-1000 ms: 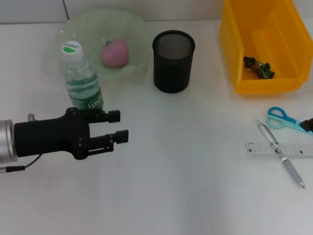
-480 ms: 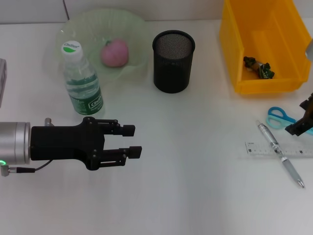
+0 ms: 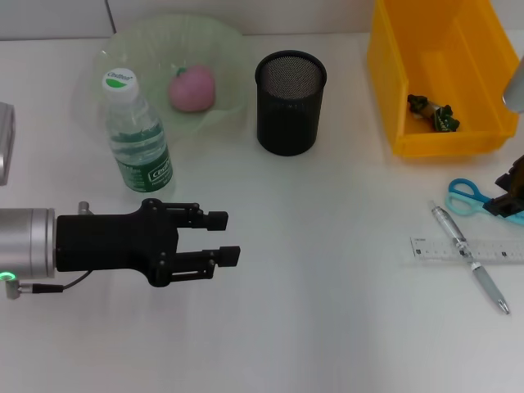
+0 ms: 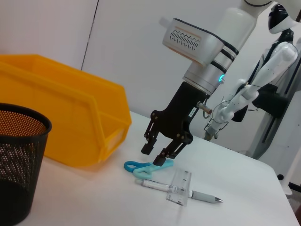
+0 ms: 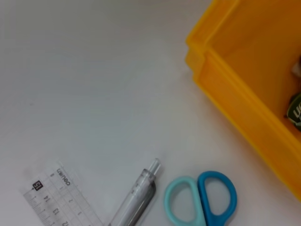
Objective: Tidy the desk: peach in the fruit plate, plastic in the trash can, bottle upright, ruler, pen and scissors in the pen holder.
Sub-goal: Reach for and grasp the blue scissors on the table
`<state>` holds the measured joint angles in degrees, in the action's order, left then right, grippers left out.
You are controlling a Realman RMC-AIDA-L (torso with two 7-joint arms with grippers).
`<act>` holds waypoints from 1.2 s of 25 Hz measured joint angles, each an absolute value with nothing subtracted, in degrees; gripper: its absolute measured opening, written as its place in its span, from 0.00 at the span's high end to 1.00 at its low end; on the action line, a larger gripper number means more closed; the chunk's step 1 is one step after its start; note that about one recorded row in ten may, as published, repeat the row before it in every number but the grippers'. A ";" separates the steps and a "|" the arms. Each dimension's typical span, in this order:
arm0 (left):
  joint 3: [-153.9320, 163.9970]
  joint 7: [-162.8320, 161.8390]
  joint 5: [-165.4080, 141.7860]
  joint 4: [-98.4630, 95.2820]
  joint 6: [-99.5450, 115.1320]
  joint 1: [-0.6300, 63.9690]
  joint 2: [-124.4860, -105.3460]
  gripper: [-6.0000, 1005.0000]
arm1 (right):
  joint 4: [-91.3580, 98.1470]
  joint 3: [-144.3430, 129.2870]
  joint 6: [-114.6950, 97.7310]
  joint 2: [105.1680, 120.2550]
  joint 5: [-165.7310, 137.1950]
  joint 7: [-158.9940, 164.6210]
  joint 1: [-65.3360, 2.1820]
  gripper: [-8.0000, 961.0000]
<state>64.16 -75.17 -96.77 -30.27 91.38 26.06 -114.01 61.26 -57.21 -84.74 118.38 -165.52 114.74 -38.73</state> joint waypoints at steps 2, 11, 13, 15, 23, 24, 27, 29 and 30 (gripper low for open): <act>64.17 -75.18 -96.77 -30.25 91.01 26.05 -114.15 0.42 | 60.18 -57.22 -84.45 118.38 -165.46 114.27 -39.22 0.48; 64.16 -75.92 -96.77 -30.08 90.06 26.24 -114.30 0.42 | 54.86 -57.19 -82.70 117.79 -165.72 113.04 -41.36 0.67; 64.16 -76.21 -96.77 -30.09 89.95 26.30 -114.29 0.42 | 54.80 -57.20 -82.69 117.77 -165.74 112.90 -41.37 0.68; 64.16 -76.41 -96.77 -30.21 89.78 26.33 -114.29 0.42 | 54.77 -57.22 -82.69 117.72 -165.79 112.85 -41.38 0.69; 64.16 -76.49 -96.77 -30.36 89.36 26.37 -114.49 0.42 | 54.76 -57.22 -82.65 117.68 -165.85 112.74 -41.38 0.73; 64.16 -76.49 -96.77 -30.33 89.33 26.37 -114.49 0.42 | 54.77 -57.21 -82.61 117.69 -165.85 112.72 -41.32 0.73; 64.16 -76.49 -96.77 -30.26 89.30 26.36 -114.51 0.42 | 54.87 -57.15 -82.55 117.76 -165.76 112.70 -41.14 0.76; 64.15 -76.49 -96.77 -30.28 89.29 26.24 -114.52 0.42 | 55.10 -56.91 -82.66 117.77 -165.58 112.69 -40.99 0.79; 64.14 -76.49 -96.77 -30.32 89.29 26.17 -114.52 0.42 | 55.23 -56.82 -82.81 117.78 -165.53 112.68 -40.93 0.79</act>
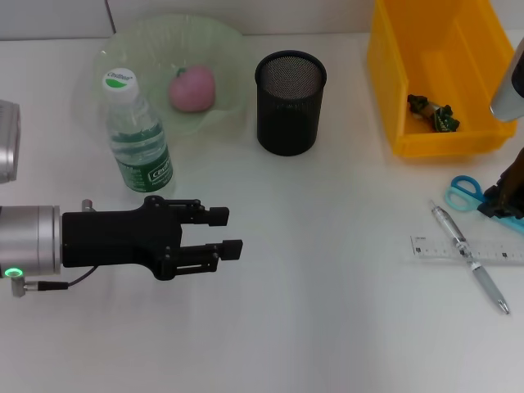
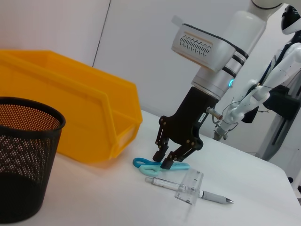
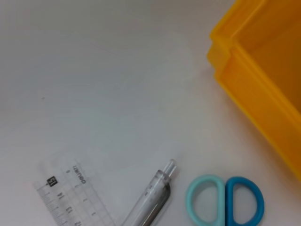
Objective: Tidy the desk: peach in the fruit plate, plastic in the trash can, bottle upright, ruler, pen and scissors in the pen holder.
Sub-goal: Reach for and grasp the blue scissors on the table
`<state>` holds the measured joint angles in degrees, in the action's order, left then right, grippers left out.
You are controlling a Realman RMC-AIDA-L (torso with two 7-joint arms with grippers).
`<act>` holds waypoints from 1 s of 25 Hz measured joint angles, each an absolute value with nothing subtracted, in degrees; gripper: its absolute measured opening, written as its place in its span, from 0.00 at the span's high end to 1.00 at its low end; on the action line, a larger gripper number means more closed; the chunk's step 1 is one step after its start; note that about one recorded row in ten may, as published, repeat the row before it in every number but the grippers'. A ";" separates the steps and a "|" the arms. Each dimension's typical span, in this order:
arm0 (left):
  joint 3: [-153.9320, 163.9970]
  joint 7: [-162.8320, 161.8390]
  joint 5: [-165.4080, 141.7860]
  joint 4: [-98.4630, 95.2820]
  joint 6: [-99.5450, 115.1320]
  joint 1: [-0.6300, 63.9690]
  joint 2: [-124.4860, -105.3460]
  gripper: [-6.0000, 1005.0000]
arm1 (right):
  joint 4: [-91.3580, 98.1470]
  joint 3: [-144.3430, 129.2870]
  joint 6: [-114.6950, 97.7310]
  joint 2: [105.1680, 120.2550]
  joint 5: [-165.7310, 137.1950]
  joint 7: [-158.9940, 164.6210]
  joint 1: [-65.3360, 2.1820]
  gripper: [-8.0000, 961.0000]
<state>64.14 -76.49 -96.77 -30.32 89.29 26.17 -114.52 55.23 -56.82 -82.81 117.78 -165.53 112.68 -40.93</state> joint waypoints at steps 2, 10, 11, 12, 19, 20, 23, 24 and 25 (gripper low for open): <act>64.10 -76.48 -96.76 -30.35 89.29 26.09 -114.52 0.42 | 55.46 -56.76 -83.12 117.84 -165.48 112.63 -40.82 0.79; 64.07 -76.33 -96.77 -30.19 89.19 25.95 -114.52 0.42 | 60.25 -56.58 -85.67 118.18 -163.21 112.27 -38.46 0.80; 64.07 -76.26 -96.77 -30.17 89.19 25.94 -114.52 0.42 | 60.96 -56.43 -86.23 118.17 -162.54 112.12 -38.19 0.81; 64.07 -76.17 -96.77 -30.14 89.19 25.94 -114.52 0.42 | 61.44 -56.23 -86.71 118.12 -162.02 112.04 -37.98 0.82; 64.07 -75.91 -96.77 -30.05 89.20 25.92 -114.52 0.42 | 63.10 -55.90 -88.27 117.84 -162.26 113.55 -37.28 0.96; 64.07 -75.91 -96.77 -30.05 89.20 25.92 -114.52 0.42 | 63.29 -55.90 -88.41 117.90 -162.45 113.89 -37.18 0.99; 64.07 -75.89 -96.77 -30.05 89.20 25.91 -114.52 0.42 | 63.67 -56.22 -88.32 118.11 -162.90 114.22 -36.61 0.93; 64.07 -75.86 -96.77 -30.05 89.21 25.93 -114.52 0.42 | 63.64 -56.32 -88.14 118.11 -162.93 114.22 -36.50 0.92; 64.07 -75.85 -96.76 -30.05 89.21 26.02 -114.52 0.42 | 63.64 -56.32 -88.14 118.11 -162.93 114.22 -36.50 0.90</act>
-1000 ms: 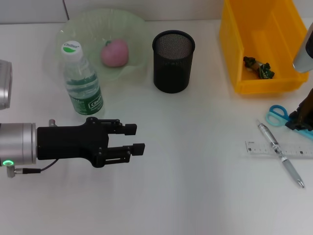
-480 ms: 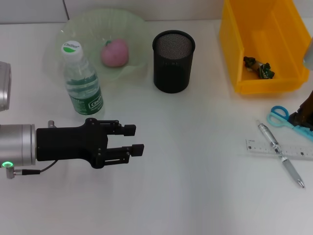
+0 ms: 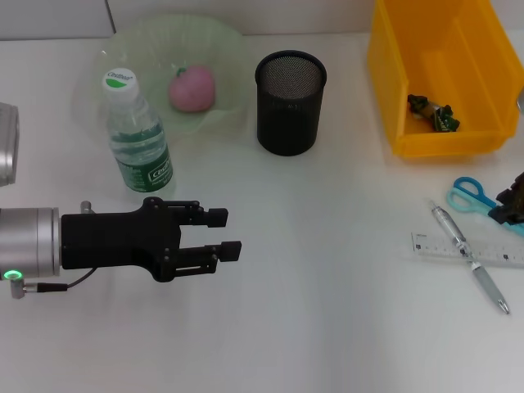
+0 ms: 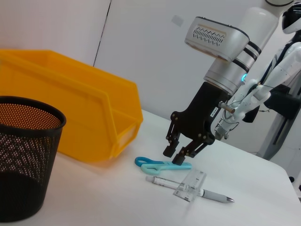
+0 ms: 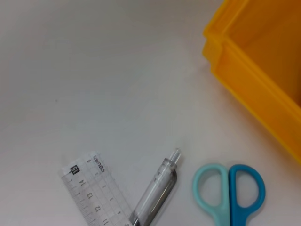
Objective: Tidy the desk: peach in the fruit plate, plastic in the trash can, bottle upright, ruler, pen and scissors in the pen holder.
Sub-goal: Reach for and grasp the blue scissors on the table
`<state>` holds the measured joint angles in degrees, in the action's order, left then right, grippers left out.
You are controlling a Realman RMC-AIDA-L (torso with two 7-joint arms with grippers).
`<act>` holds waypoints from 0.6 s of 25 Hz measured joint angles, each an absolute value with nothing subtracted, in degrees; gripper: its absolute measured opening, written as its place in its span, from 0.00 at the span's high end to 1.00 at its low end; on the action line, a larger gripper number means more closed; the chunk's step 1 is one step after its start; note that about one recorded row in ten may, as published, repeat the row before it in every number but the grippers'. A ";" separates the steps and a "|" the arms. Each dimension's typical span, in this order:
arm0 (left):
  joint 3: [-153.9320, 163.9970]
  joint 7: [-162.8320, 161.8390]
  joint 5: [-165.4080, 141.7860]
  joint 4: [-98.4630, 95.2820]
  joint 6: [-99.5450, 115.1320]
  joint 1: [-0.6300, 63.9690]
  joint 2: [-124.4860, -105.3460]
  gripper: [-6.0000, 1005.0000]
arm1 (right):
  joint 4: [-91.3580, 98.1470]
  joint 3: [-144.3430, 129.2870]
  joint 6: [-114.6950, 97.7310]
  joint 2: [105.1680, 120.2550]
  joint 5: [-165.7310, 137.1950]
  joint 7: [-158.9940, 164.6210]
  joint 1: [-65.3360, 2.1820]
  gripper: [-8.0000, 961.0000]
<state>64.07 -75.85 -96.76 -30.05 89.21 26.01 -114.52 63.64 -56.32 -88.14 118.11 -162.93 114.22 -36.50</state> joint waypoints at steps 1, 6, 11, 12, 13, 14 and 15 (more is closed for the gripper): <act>64.07 -75.85 -96.77 -30.06 89.21 26.02 -114.53 0.42 | 63.46 -56.31 -88.03 118.12 -162.97 114.21 -36.41 0.88; 64.11 -75.85 -96.77 -30.06 89.21 25.99 -114.65 0.42 | 63.12 -56.04 -87.60 118.12 -163.65 114.21 -36.35 0.66; 64.17 -75.85 -96.77 -30.02 89.21 25.92 -114.68 0.42 | 62.16 -56.11 -86.47 118.20 -164.59 114.39 -36.25 0.55; 64.17 -75.85 -96.76 -29.99 89.20 25.89 -114.70 0.42 | 61.97 -56.12 -86.39 118.21 -164.60 114.41 -36.24 0.56; 64.17 -75.85 -96.76 -29.99 89.20 25.89 -114.70 0.42 | 61.70 -56.24 -86.35 118.21 -164.62 114.42 -36.21 0.56; 64.17 -75.85 -96.77 -29.98 89.21 25.86 -114.73 0.42 | 61.70 -56.24 -86.35 118.21 -164.62 114.42 -36.21 0.57; 64.21 -75.85 -96.76 -29.97 89.21 25.84 -114.78 0.42 | 61.56 -56.34 -86.33 118.21 -164.62 114.42 -36.21 0.58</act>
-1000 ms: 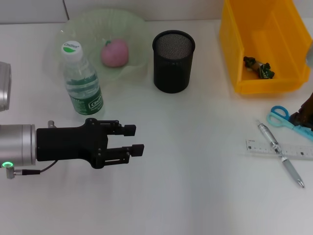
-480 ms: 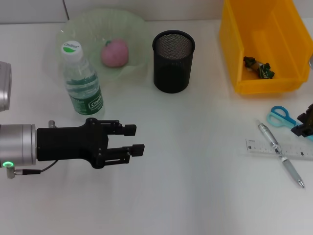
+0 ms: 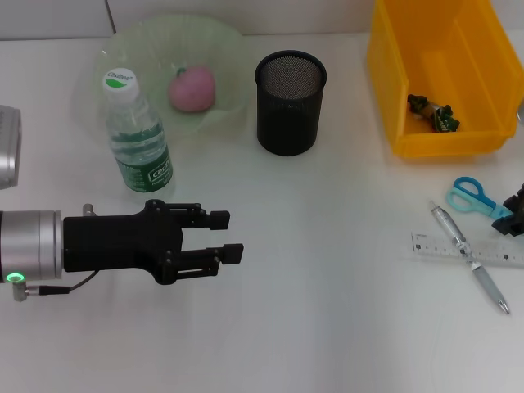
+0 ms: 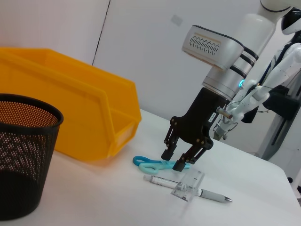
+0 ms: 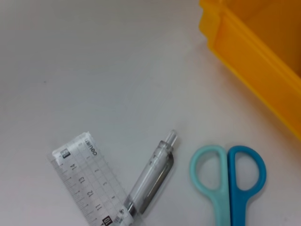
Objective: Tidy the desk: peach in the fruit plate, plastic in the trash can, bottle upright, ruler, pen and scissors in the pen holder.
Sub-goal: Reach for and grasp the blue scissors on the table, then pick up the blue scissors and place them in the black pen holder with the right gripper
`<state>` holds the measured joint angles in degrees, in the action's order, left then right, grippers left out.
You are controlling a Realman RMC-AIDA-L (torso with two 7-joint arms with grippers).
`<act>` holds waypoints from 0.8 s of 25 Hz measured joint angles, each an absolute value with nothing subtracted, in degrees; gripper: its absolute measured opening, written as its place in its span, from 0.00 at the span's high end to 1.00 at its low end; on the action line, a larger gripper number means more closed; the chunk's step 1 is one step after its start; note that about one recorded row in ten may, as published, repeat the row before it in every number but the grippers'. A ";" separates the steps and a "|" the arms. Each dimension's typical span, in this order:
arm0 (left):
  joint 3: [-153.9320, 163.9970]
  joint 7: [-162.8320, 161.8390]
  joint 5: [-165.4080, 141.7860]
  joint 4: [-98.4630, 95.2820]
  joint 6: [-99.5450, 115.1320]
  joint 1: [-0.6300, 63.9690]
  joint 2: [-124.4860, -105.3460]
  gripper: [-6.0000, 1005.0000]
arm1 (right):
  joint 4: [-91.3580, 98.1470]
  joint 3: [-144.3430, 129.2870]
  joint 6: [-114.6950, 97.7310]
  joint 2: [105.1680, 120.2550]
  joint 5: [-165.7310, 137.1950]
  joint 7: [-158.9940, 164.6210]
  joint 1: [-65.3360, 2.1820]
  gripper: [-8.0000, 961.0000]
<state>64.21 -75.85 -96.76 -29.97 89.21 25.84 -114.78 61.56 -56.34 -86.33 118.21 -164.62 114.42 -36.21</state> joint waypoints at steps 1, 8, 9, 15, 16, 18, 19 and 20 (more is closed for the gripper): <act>64.28 -75.85 -96.76 -29.97 89.20 25.84 -114.80 0.42 | 61.45 -56.37 -86.31 118.21 -164.62 114.43 -36.21 0.58; 64.52 -76.11 -96.77 -29.96 89.21 25.84 -114.87 0.42 | 61.06 -56.12 -85.92 118.38 -165.07 114.62 -36.03 0.60; 64.56 -76.14 -96.76 -29.96 89.21 25.84 -114.90 0.42 | 61.06 -56.08 -85.83 118.40 -165.07 114.62 -35.94 0.60; 64.60 -76.24 -96.77 -29.96 89.20 25.84 -114.96 0.42 | 61.20 -56.06 -85.56 118.79 -165.10 114.63 -35.61 0.70; 64.60 -76.25 -96.76 -29.97 89.20 25.84 -114.96 0.42 | 61.39 -56.04 -85.53 118.85 -165.07 114.62 -35.45 0.72; 64.55 -76.28 -96.77 -30.05 89.22 25.84 -114.96 0.42 | 63.12 -55.96 -85.78 118.91 -163.91 114.62 -34.46 0.74; 64.51 -76.29 -96.77 -30.10 89.24 25.84 -114.96 0.42 | 63.12 -55.96 -85.78 118.91 -163.91 114.62 -34.46 0.76; 64.51 -76.29 -96.77 -30.10 89.24 25.84 -114.96 0.42 | 64.15 -55.95 -86.11 118.91 -163.27 114.60 -34.04 0.77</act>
